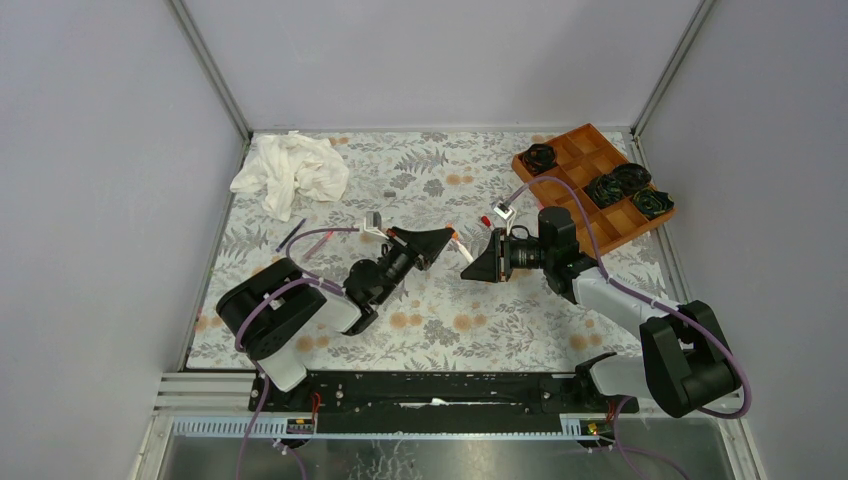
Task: Insert the pens into the pen caps
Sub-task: Insert the pen cap onto the pen.
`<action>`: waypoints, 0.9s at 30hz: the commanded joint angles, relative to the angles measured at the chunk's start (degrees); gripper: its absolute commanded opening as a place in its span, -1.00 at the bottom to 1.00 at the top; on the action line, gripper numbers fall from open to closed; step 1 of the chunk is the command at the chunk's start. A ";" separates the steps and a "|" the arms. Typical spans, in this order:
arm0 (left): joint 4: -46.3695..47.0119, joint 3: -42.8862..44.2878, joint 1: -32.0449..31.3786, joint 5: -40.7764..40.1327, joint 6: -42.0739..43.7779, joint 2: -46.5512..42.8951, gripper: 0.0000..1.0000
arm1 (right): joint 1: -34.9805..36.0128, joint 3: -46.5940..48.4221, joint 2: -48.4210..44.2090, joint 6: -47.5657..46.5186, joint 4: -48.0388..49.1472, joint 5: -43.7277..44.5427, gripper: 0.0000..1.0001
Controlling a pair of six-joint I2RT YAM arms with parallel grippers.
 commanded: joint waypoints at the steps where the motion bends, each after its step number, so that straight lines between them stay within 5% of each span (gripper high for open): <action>1: -0.23 -0.17 -0.34 -1.39 1.72 -1.17 -1.00 | 0.58 2.33 -0.72 -0.20 0.87 -1.40 -1.00; 27: -1.10 -0.65 -0.36 -1.69 1.78 -1.81 -1.00 | 0.46 2.81 -1.73 -0.96 -0.33 -0.15 -1.00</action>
